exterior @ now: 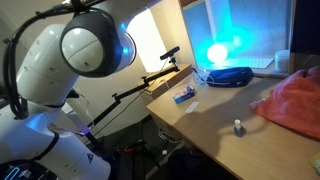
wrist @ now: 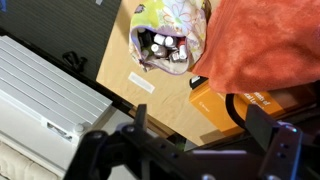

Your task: Remove the towel on the bag, move the bag to the left , pick up the small bottle and put it in the bag

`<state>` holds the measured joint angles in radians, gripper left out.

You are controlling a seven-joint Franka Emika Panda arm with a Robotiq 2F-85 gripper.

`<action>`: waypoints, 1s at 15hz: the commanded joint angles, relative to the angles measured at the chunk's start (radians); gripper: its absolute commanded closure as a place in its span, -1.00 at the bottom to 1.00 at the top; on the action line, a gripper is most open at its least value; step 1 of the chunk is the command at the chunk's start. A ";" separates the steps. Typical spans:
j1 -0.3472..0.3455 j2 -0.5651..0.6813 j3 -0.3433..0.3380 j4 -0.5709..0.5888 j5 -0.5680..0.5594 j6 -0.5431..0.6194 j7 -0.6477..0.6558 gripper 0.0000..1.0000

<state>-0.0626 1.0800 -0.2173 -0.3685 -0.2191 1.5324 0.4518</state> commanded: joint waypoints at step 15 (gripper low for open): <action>-0.070 0.106 -0.037 0.022 -0.045 0.008 -0.130 -1.00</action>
<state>-0.1108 1.1354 -0.2371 -0.3762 -0.2459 1.5456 0.3819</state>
